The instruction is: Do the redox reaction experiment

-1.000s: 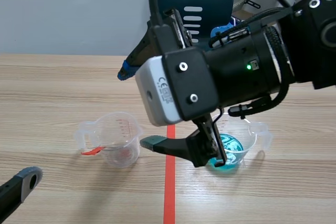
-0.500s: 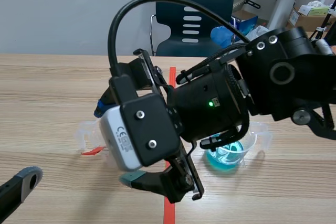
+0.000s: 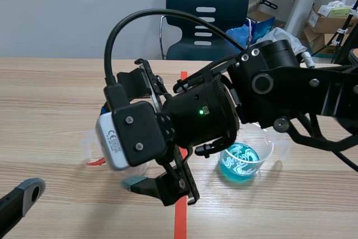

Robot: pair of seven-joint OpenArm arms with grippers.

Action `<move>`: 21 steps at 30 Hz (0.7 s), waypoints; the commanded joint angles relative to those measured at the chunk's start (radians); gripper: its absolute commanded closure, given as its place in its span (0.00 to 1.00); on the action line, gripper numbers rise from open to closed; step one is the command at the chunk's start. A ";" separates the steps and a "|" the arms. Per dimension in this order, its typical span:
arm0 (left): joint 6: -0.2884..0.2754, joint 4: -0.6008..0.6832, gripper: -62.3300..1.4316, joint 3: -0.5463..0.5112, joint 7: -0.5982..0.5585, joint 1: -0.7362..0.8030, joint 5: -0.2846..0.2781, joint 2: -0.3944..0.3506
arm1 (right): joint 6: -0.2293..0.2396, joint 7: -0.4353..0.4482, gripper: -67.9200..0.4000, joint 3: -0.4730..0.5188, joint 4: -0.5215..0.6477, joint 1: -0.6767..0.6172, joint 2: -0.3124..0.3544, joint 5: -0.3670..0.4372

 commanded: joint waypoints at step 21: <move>-0.003 0.009 0.00 -0.008 -0.019 -0.003 -0.007 0.008 | -0.005 -0.025 0.42 0.013 0.011 0.014 -0.035 0.004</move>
